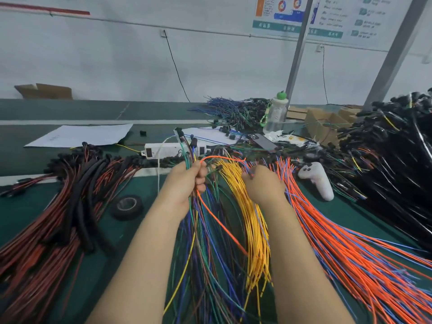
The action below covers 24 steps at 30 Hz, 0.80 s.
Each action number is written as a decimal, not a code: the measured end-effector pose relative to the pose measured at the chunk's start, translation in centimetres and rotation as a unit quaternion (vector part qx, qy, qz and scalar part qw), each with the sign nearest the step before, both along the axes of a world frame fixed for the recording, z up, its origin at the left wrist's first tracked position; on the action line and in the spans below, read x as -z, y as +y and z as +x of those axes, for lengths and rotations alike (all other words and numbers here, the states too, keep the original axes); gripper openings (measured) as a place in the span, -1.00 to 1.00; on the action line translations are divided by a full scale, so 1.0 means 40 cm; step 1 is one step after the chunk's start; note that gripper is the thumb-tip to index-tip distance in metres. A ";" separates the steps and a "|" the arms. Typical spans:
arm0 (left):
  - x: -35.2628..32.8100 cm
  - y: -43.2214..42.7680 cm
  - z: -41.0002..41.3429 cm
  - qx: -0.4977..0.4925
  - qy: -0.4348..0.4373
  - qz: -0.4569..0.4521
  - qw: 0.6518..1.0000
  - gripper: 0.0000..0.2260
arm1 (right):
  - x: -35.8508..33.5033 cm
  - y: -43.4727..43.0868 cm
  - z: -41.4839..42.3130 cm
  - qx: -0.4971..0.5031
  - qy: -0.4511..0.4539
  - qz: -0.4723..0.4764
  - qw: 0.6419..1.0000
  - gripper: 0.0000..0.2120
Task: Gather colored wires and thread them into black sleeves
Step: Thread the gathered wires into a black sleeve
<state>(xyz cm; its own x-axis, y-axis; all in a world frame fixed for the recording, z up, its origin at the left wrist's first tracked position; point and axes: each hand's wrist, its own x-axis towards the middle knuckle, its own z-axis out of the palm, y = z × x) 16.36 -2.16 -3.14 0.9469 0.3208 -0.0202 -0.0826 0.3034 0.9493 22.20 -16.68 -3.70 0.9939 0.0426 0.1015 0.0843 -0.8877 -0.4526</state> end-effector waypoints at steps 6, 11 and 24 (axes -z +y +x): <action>-0.010 0.010 -0.024 0.032 0.032 0.049 0.998 -0.78 | -0.023 0.106 -0.006 -0.080 -0.037 0.362 0.928 -0.76; -0.011 -0.014 -0.023 -0.011 0.014 0.144 0.989 -0.77 | -0.060 0.232 -0.036 -0.072 0.052 0.556 0.826 -0.78; -0.097 0.055 -0.075 -0.073 -0.051 0.098 0.991 -0.69 | -0.149 0.289 -0.060 -0.199 0.068 0.457 0.864 -0.78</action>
